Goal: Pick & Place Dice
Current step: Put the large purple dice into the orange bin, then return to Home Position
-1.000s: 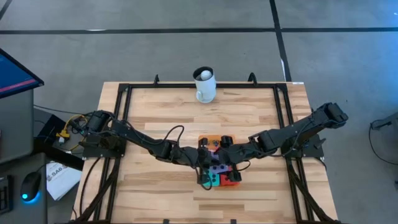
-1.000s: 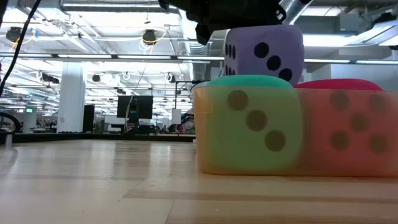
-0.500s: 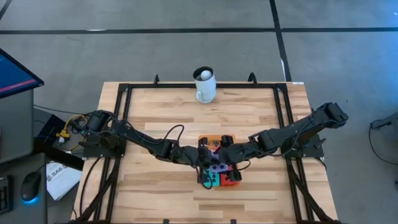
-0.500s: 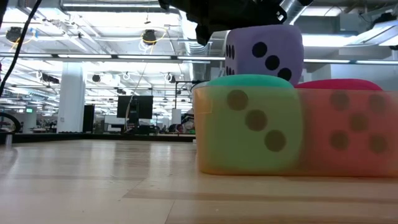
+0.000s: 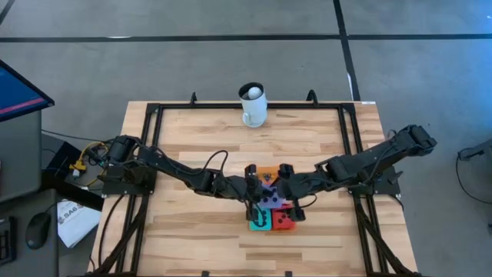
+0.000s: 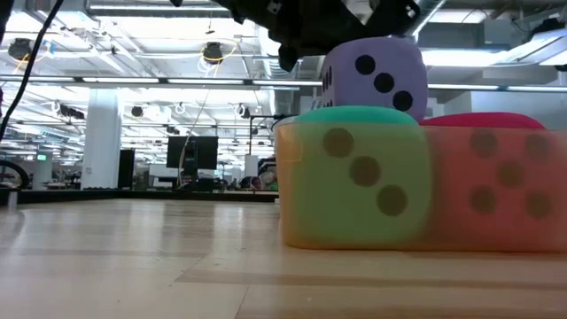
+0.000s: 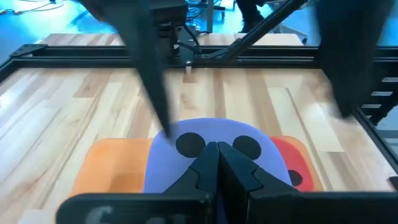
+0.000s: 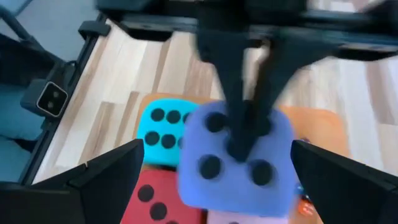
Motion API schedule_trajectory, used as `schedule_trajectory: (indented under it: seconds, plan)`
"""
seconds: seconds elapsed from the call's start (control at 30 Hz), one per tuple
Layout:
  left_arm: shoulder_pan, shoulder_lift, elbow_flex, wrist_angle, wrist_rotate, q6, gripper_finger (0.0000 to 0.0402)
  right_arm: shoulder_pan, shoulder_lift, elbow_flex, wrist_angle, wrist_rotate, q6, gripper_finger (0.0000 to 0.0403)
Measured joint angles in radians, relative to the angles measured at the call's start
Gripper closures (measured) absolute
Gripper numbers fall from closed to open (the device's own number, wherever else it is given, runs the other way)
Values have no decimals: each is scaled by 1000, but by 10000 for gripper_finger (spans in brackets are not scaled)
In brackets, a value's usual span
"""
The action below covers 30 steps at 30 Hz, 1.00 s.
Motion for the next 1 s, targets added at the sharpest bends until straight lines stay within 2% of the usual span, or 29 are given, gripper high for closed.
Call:
schedule_trajectory:
  seconds: [0.4,0.57,0.87,1.0]
  plan:
    - [4,-13,-3,16,12,51,402,-1,-112,0,-127,9,-3,3]
    - [3,-33,-1,23,-24,80,402,-1,-137,0,-177,9,-3,3]
    - [38,-162,-2,-93,-60,136,402,1,-171,0,-185,12,-76,3]
    - [68,-229,-1,-176,-64,136,402,-1,-200,0,-185,50,-106,3]
